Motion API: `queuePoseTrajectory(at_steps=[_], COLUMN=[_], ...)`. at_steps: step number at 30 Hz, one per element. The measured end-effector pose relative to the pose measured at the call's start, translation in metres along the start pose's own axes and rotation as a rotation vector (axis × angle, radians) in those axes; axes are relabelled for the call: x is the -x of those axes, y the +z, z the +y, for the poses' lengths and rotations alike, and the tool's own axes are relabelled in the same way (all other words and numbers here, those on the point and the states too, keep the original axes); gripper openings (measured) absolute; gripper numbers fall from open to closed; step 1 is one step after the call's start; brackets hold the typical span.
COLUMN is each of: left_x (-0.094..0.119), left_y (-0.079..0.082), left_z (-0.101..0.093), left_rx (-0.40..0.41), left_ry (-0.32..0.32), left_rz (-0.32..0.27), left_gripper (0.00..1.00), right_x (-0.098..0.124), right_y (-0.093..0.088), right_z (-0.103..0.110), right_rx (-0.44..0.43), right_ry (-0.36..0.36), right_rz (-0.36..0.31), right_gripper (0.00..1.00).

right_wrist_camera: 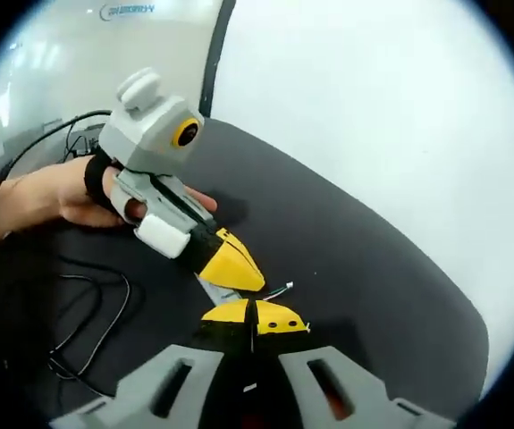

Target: Grab the wires, straighten them and put them on the rack

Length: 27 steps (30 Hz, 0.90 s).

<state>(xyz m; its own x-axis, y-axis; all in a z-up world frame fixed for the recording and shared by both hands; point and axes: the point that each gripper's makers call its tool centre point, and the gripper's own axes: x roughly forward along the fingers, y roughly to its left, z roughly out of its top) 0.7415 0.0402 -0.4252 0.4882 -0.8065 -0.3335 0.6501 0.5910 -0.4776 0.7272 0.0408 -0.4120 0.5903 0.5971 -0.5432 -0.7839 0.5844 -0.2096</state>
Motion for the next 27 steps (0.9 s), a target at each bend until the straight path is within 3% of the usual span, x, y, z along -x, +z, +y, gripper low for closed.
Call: queuePoseTrajectory(at_steps=[8,10,12,15,16,17,19,22,24,26,27], left_x=[0.001,0.001,0.001,0.001,0.001,0.001,0.001,0.002,0.004,0.008,0.01], left_y=[0.0,0.0,0.0,0.001,0.001,0.001,0.002,0.003,0.007,0.024,0.032], left_z=[0.0,0.0,0.0,-0.001,-0.001,-0.001,0.0,-0.001,-0.001,-0.008,-0.009], left_rx=[-0.001,0.0,0.001,0.001,0.002,0.0,-0.002,-0.021,-0.024,-0.01,-0.019], left_ry=[0.01,0.01,0.011,0.008,0.004,0.005,0.002,-0.003,-0.008,-0.051,-0.059], left_rz=[-0.001,-0.002,-0.003,-0.004,-0.005,-0.007,-0.009,-0.012,-0.032,-0.115,-0.151], left_gripper=[0.01,0.01,0.01,0.01,0.01,0.01,0.01,0.05,0.08,0.08,0.08], right_x=[-0.004,-0.004,-0.003,0.0,0.003,0.009,0.033,0.091,0.126,0.163,0.167], right_y=[-0.002,-0.003,-0.002,0.003,0.005,0.01,0.03,0.061,0.057,0.046,0.036], right_z=[0.002,0.004,0.004,0.008,0.009,0.009,0.002,-0.034,-0.069,-0.11,-0.12], right_rx=[-0.019,-0.014,0.091,0.29,0.356,0.365,0.24,-0.073,-0.196,-0.38,-0.456], right_ry=[-0.01,0.0,-0.02,-0.059,-0.042,-0.032,-0.044,-0.133,-0.238,-0.368,-0.398], right_rz=[0.029,0.066,0.094,0.083,0.072,0.026,-0.152,-0.434,-0.506,-0.651,-0.667], right_gripper=[0.0,0.0,0.0,0.0,0.0,0.0,0.0,0.0,0.03,0.04,0.03])
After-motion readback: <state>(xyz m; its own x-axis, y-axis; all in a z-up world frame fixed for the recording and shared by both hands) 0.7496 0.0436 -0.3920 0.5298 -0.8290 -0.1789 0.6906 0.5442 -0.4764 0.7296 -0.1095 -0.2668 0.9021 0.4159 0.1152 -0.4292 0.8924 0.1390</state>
